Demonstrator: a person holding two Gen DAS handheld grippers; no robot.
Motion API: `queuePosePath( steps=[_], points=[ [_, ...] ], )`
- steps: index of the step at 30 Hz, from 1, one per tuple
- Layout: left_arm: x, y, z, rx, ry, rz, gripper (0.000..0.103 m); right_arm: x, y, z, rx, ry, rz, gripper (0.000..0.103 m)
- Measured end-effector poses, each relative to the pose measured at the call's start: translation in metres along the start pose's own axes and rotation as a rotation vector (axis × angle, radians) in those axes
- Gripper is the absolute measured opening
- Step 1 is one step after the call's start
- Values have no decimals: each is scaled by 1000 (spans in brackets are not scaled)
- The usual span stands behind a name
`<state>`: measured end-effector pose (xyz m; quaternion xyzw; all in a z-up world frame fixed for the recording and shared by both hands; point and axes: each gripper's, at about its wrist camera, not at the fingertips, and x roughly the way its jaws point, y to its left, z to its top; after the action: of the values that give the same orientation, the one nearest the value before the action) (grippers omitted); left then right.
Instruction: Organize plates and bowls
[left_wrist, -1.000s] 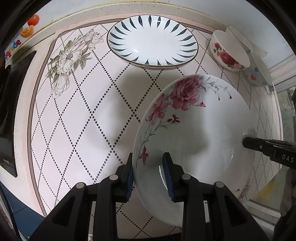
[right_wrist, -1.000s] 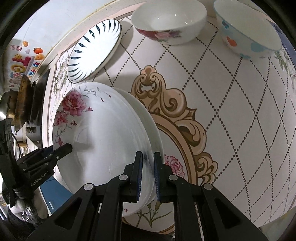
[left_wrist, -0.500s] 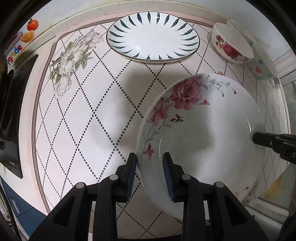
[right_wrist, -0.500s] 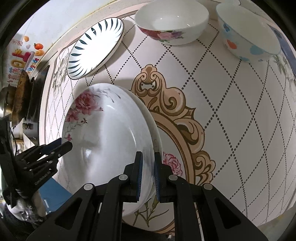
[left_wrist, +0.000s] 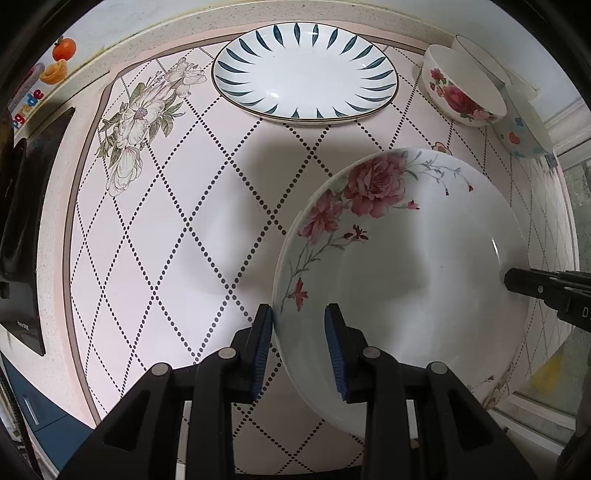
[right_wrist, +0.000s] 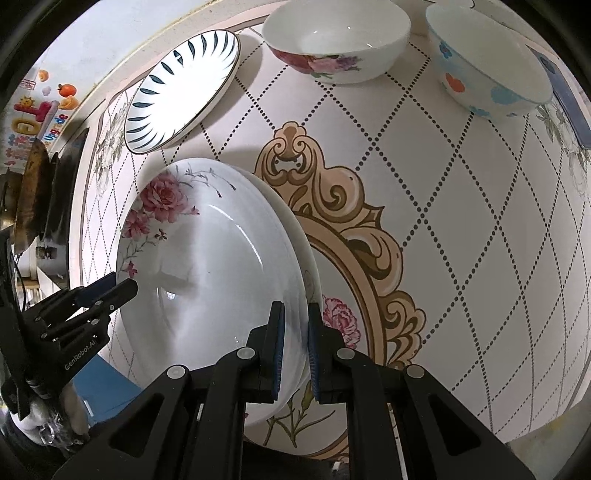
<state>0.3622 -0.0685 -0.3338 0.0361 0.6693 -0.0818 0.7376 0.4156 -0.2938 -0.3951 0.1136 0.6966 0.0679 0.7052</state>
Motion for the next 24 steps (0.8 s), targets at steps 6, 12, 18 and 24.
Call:
queuePosePath(
  steps=[6, 12, 18, 24],
  points=[
    [-37, 12, 13, -12, -54, -57, 27, -22, -2, 5, 20, -32, -17, 17],
    [-75, 41, 74, -46, -171, -101, 41, -65, 10, 42, 71, -144, 145, 28],
    [-31, 90, 151, -144, -129, -113, 41, -46, 32, 114, 126, -193, 231, 38],
    [20, 104, 194, -171, -59, -136, 41, 7, 39, 166, 190, -159, 193, 38]
  ],
)
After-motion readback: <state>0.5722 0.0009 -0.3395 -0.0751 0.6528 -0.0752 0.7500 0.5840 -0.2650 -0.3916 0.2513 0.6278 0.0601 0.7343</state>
